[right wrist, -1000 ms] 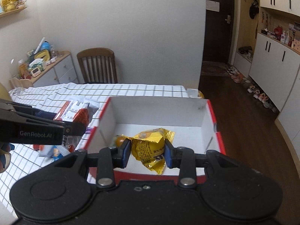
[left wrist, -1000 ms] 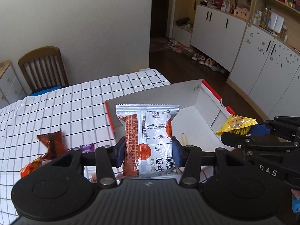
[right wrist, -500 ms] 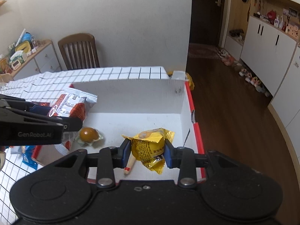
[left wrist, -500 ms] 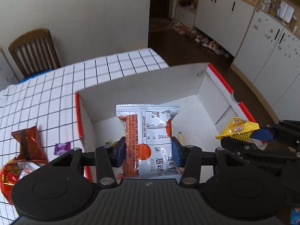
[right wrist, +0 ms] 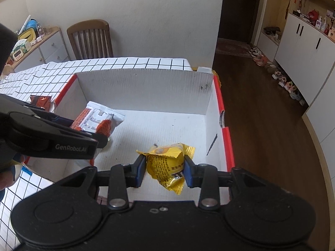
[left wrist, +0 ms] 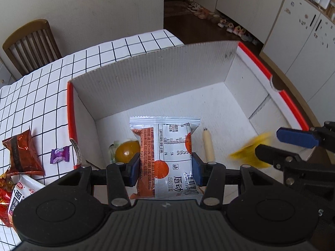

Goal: Organize snacks
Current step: 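Carry biscuit packet and yellow candy into the red box and release both, then lift both open grippers away from the red box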

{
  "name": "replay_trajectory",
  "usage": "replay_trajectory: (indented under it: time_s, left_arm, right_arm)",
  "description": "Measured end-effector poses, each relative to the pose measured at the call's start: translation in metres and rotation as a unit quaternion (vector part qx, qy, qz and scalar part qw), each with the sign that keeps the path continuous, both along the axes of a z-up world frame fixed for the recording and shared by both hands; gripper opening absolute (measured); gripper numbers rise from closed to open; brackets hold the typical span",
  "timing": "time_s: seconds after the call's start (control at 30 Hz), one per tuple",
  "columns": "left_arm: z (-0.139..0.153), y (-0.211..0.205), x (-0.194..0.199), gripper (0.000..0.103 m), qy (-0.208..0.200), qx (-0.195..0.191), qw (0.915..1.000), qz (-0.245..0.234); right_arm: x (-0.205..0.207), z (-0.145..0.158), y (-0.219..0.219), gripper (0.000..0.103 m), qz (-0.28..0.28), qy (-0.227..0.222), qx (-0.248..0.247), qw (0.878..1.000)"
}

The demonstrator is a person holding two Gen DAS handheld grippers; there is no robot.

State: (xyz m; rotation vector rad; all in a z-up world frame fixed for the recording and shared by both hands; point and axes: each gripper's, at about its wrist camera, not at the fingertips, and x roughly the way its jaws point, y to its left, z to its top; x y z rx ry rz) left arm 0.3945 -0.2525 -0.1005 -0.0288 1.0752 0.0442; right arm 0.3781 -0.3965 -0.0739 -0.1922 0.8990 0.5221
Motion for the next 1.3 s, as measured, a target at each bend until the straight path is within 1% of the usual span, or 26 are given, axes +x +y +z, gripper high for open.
replay_trajectory:
  time_s: [0.17, 0.27, 0.33, 0.37, 0.4, 0.6, 0.8, 0.97, 1.13, 1.2, 1.3]
  left_arm:
    - [-0.006, -0.003, -0.001, 0.048, 0.009, 0.004, 0.9999, -0.005]
    - [-0.005, -0.003, -0.005, 0.05, 0.006, 0.007, 0.9999, -0.009]
    - [-0.002, -0.004, -0.007, 0.057, -0.001, 0.008, 0.9999, -0.009]
    - [0.0, -0.004, -0.009, 0.062, -0.006, 0.008, 0.9999, -0.008]
    - [0.003, -0.004, -0.011, 0.063, -0.012, 0.009, 0.9999, -0.008]
    - [0.018, -0.005, -0.026, 0.063, -0.031, 0.019, 0.9993, -0.011]
    - [0.037, -0.003, -0.044, 0.063, -0.054, 0.018, 0.9983, -0.01]
    - [0.055, -0.001, -0.062, 0.063, -0.077, 0.019, 0.9967, -0.013]
    - [0.074, 0.0, -0.082, 0.063, -0.108, 0.023, 0.9937, -0.018]
    - [0.082, 0.002, -0.09, 0.063, -0.119, 0.023, 0.9925, -0.021]
    - [0.091, 0.005, -0.103, 0.064, -0.133, 0.02, 0.9906, -0.025]
  right_arm:
    - [0.003, -0.003, -0.002, 0.037, -0.009, 0.009, 0.002, 1.0]
    - [0.002, -0.001, -0.003, 0.039, -0.009, 0.008, 0.0, 1.0]
    - [0.0, 0.0, -0.004, 0.041, -0.007, 0.007, 0.001, 1.0]
    - [-0.001, 0.001, -0.005, 0.043, -0.007, 0.006, 0.001, 1.0]
    - [-0.003, 0.002, -0.006, 0.044, -0.007, 0.004, 0.002, 1.0]
    - [-0.012, 0.01, -0.008, 0.051, -0.004, -0.006, 0.008, 1.0]
    - [-0.025, 0.022, -0.012, 0.06, 0.004, -0.019, 0.017, 1.0]
    - [-0.034, 0.035, -0.016, 0.063, 0.008, -0.029, 0.03, 0.999]
    - [-0.043, 0.049, -0.017, 0.064, 0.008, -0.039, 0.042, 0.998]
    - [-0.047, 0.055, -0.018, 0.067, 0.009, -0.043, 0.049, 0.998]
    - [-0.056, 0.063, -0.016, 0.069, 0.012, -0.05, 0.056, 0.997]
